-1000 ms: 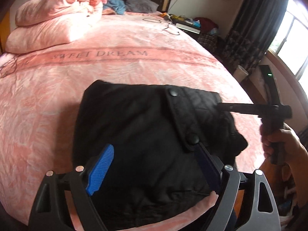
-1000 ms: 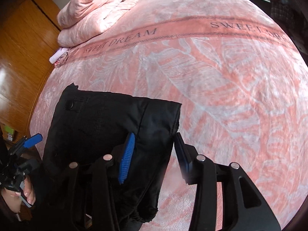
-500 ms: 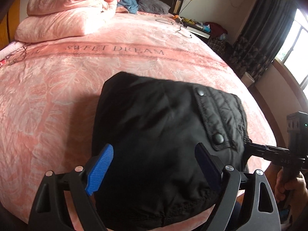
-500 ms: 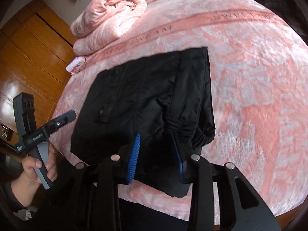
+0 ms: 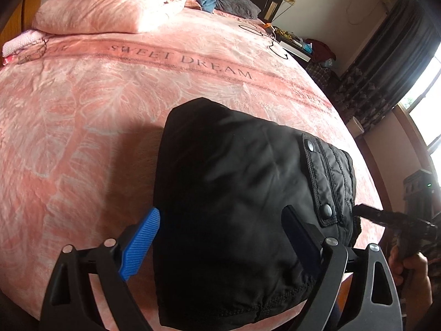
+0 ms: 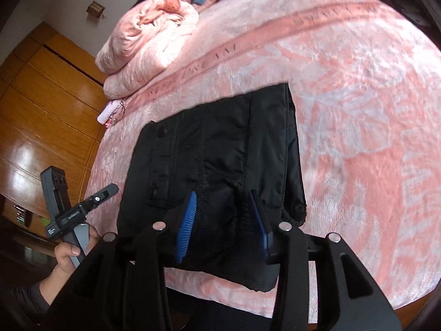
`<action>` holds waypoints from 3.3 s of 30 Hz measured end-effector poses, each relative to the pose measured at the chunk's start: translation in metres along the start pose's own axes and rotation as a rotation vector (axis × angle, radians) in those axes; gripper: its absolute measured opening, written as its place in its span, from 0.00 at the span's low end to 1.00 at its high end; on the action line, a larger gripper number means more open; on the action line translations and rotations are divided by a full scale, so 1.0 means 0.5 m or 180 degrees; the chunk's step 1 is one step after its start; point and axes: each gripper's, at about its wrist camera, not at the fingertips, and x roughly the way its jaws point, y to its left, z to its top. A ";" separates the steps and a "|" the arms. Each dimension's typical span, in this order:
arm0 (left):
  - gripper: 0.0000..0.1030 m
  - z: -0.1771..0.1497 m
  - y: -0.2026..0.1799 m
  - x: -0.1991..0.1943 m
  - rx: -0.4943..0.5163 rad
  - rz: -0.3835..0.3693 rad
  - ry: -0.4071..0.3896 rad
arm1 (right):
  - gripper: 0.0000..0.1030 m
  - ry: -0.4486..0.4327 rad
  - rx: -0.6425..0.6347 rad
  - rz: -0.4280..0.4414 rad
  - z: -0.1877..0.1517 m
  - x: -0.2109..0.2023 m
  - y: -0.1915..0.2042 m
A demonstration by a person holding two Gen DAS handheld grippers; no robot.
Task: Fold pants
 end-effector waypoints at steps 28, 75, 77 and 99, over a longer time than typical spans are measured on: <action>0.96 0.096 0.205 0.103 -0.0547 -0.1151 0.0972 | 0.89 0.0201 0.0723 0.0602 0.051 -0.031 -0.119; 0.93 0.087 0.144 0.313 -0.0604 -0.1912 0.1708 | 0.88 0.1022 0.0675 0.1191 0.089 0.140 -0.122; 0.73 0.083 0.130 0.313 -0.0561 -0.1779 0.1658 | 0.64 0.0988 0.0656 0.1181 0.087 0.137 -0.112; 0.32 0.294 0.181 0.161 -0.0286 -0.1393 0.1037 | 0.36 0.0574 0.0014 0.1199 0.323 0.104 0.122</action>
